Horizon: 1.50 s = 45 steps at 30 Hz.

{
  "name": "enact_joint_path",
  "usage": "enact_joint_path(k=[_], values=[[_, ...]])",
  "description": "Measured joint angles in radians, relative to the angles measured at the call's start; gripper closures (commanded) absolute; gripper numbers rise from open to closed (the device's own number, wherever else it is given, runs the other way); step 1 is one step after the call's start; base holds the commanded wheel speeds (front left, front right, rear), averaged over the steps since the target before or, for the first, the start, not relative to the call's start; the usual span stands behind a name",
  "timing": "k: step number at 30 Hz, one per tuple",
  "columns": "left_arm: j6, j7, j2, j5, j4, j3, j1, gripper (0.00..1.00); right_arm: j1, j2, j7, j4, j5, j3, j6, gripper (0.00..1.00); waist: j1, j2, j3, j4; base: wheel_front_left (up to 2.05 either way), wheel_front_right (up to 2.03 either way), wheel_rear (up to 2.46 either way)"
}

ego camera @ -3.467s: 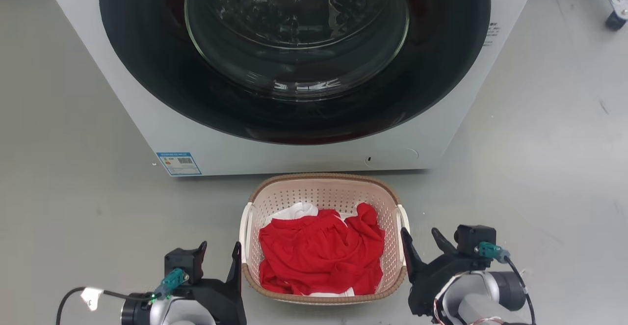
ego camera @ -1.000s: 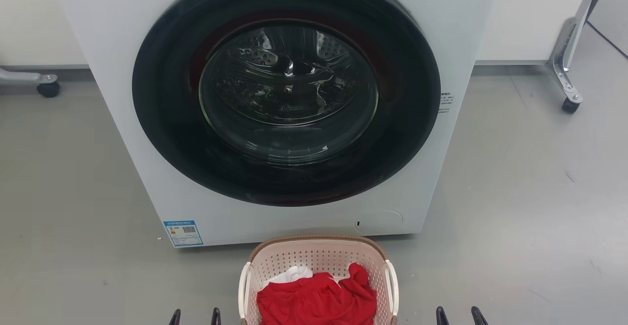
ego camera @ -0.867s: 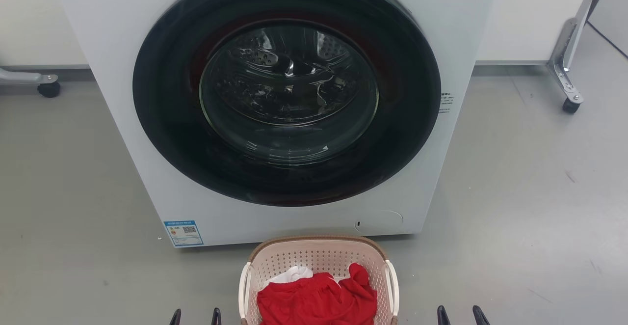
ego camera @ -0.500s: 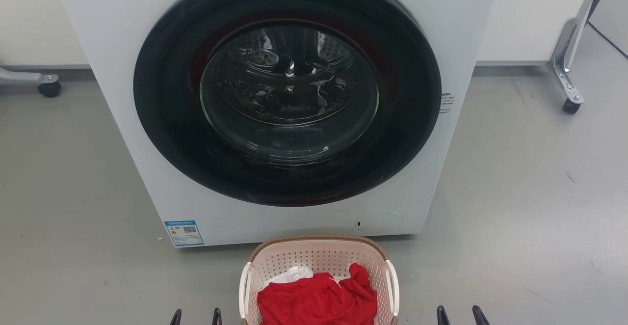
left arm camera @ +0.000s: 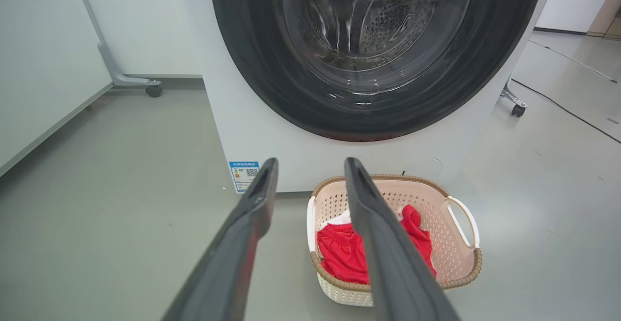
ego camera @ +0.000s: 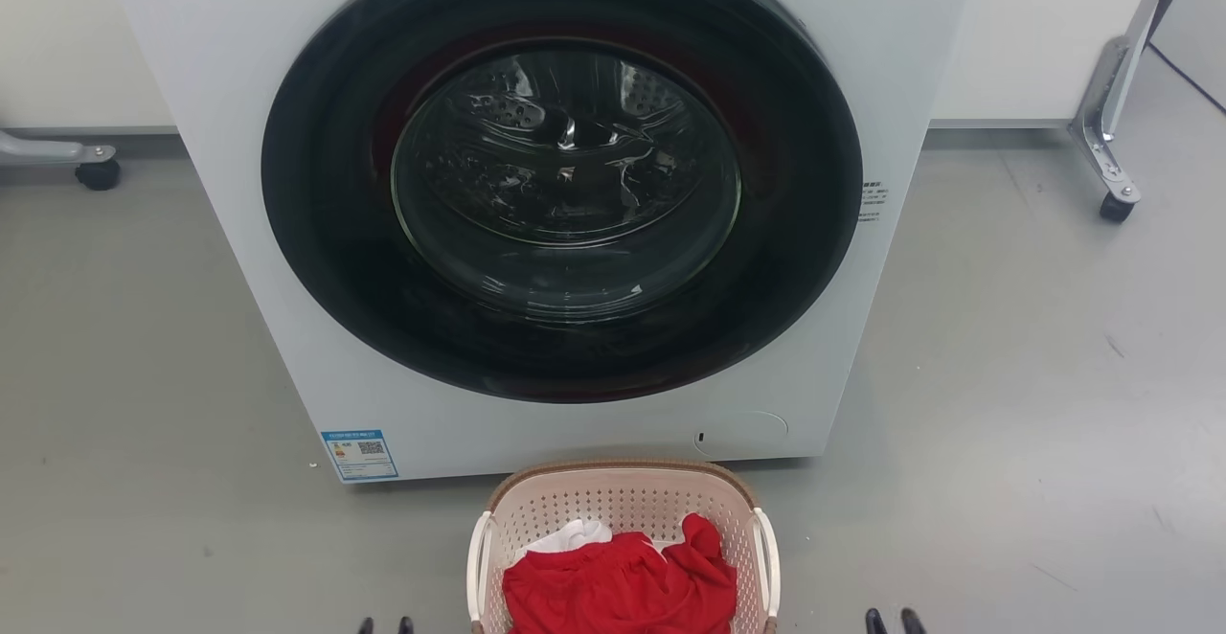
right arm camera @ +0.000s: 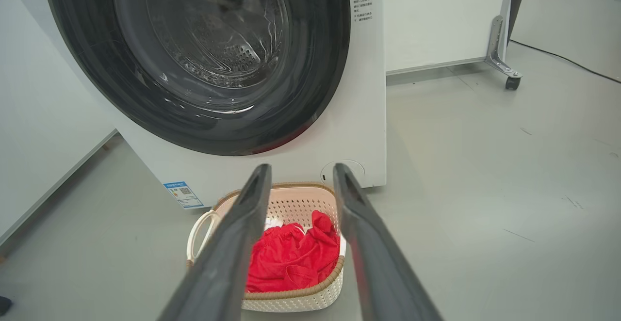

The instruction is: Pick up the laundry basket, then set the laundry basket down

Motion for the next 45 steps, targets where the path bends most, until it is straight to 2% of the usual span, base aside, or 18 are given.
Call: enact_joint_path(k=[4,11,45], values=[[0.000,0.000,-0.001,-0.001,0.041,-0.002,0.017,1.00,0.015,0.000,0.001,0.044,0.000,0.004,0.000,1.00,0.0001,0.0000,0.000,0.000,0.00,0.00,0.00],[-0.011,0.018,-0.004,-0.048,0.048,0.015,0.018,1.00,0.018,0.000,0.010,0.049,0.051,-0.020,0.012,1.00,0.0001,0.0000,0.001,0.001,0.00,0.00,0.00],[-0.099,0.151,-0.010,-0.546,0.050,0.123,-0.041,1.00,-0.052,0.003,0.151,0.073,0.523,-0.181,0.095,1.00,0.0001,0.0000,0.004,0.008,0.00,0.00,0.00]])
